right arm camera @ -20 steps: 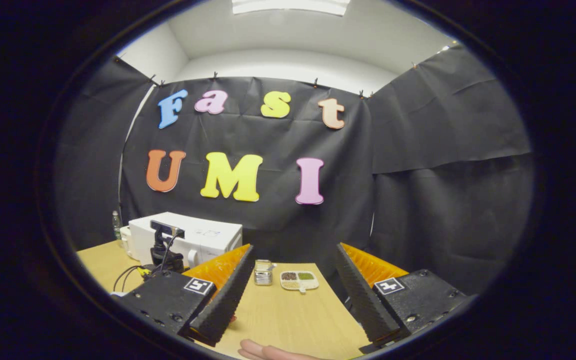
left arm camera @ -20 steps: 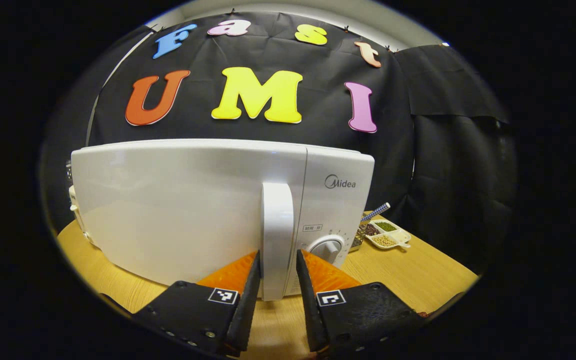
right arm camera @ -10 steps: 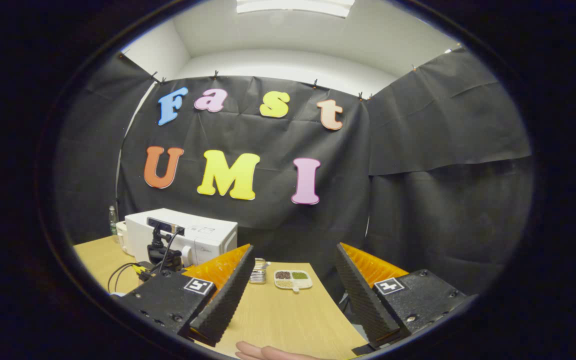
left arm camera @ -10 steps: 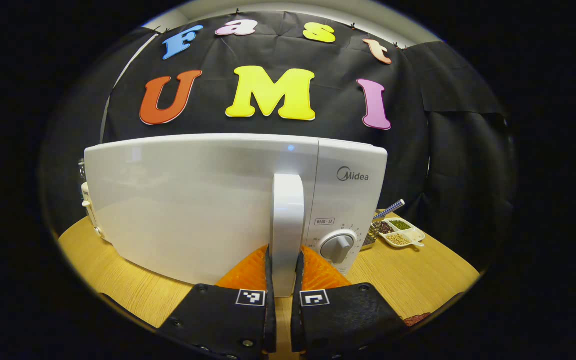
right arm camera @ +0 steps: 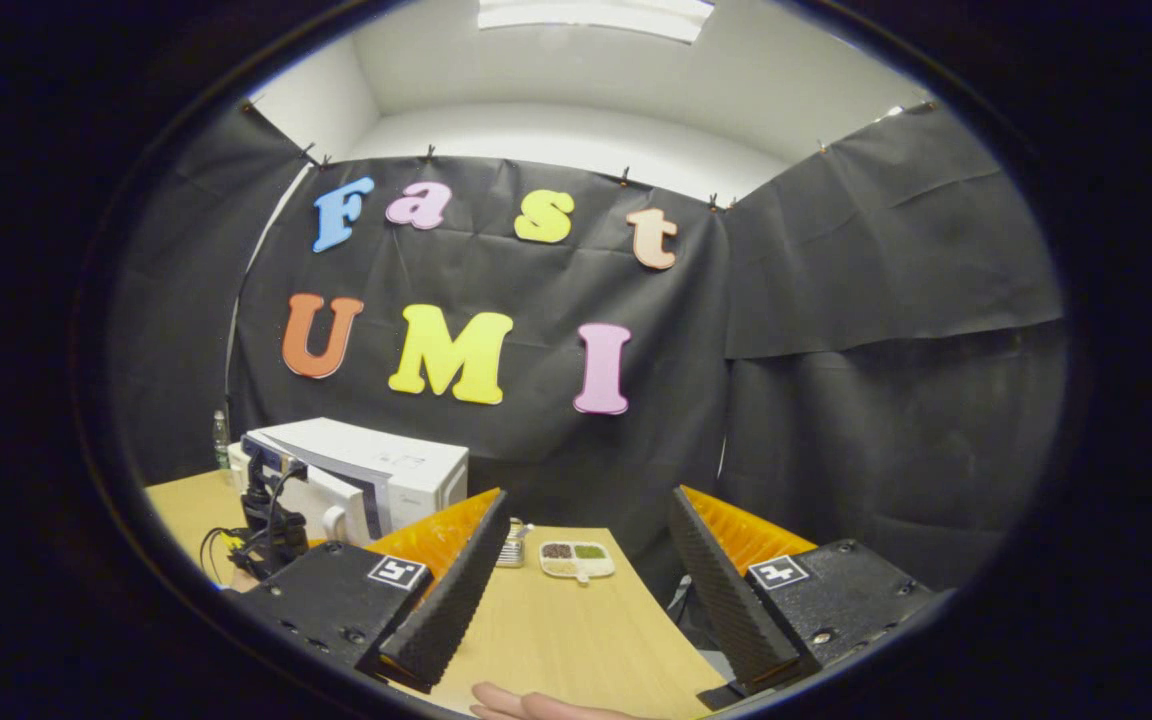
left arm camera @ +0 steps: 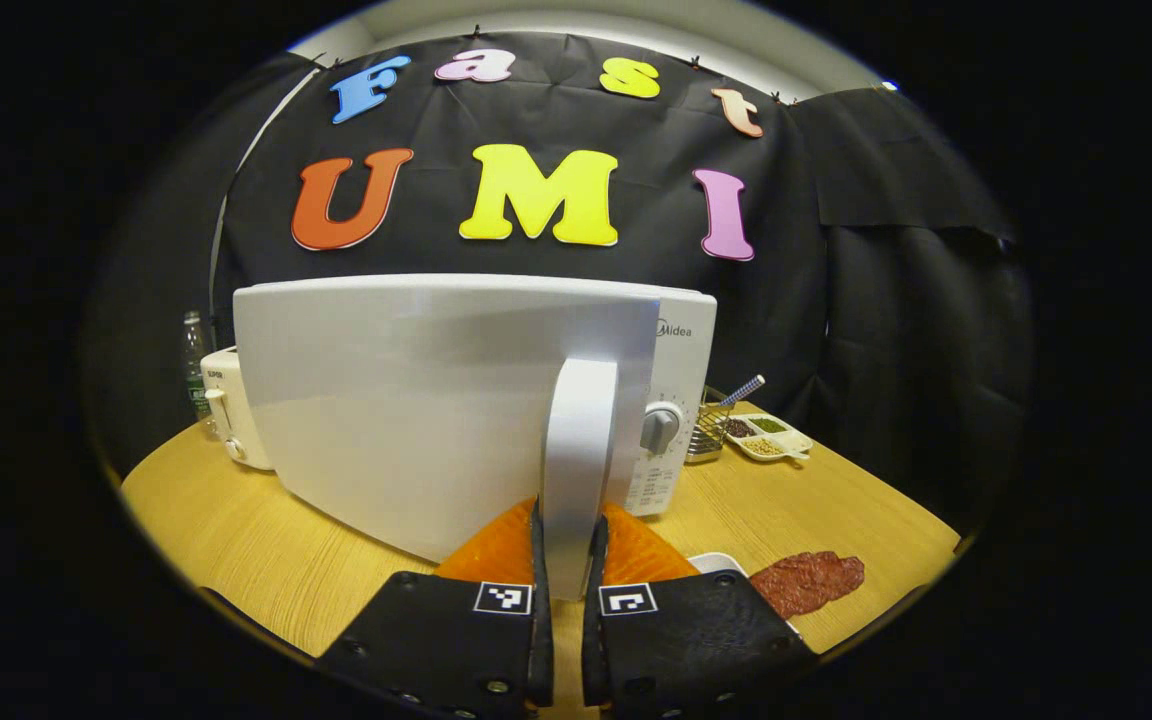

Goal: Open the microwave oven with the left hand, put the food in, and close the microwave oven.

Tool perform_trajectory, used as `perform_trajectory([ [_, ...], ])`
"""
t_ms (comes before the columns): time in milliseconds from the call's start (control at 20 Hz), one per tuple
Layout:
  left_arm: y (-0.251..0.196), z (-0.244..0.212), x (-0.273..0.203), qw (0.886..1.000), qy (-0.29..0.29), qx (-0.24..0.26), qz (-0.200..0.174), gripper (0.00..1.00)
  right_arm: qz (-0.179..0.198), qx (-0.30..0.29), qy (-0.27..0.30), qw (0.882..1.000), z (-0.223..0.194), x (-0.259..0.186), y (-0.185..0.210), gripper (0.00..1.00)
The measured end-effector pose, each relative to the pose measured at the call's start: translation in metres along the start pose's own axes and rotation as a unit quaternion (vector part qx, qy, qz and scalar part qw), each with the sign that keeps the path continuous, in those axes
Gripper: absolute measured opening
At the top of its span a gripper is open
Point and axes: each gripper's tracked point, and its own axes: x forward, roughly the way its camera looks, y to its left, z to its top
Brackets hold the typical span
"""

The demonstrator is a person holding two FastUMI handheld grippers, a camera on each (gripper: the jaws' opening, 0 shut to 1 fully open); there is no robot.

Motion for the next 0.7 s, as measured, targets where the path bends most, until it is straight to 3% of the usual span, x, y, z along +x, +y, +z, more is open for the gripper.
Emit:
perform_trajectory([
  [150, 0.008, -0.005, -0.023, 1.000, 0.003, 0.001, -0.008, 0.10, 0.003, 0.010, 0.003, 1.000, 0.000, -0.008, 0.008, 0.94],
  [200, 0.012, -0.007, -0.030, 1.000, 0.002, 0.007, -0.009, 0.11, 0.005, 0.010, 0.001, 1.000, 0.002, -0.012, 0.011, 1.00],
  [250, 0.016, -0.009, -0.038, 1.000, 0.002, 0.010, -0.011, 0.10, 0.006, 0.008, 0.000, 1.000, 0.003, -0.014, 0.013, 0.94],
  [350, 0.027, -0.015, -0.056, 1.000, 0.004, 0.009, -0.016, 0.11, 0.005, 0.009, -0.008, 1.000, 0.008, -0.018, 0.015, 0.94],
  [400, 0.034, -0.015, -0.068, 1.000, -0.003, 0.007, -0.015, 0.12, 0.008, 0.013, -0.013, 1.000, 0.011, -0.021, 0.017, 1.00],
  [500, 0.050, -0.021, -0.087, 1.000, -0.007, 0.008, -0.009, 0.12, 0.013, 0.020, -0.021, 1.000, 0.014, -0.027, 0.023, 0.94],
  [550, 0.061, -0.022, -0.102, 1.000, -0.008, 0.005, -0.001, 0.16, 0.015, 0.025, -0.022, 0.999, 0.012, -0.029, 0.024, 1.00],
  [700, 0.102, -0.031, -0.141, 0.999, -0.012, 0.006, 0.030, 0.15, 0.032, 0.040, -0.015, 0.999, 0.008, -0.033, 0.036, 1.00],
])
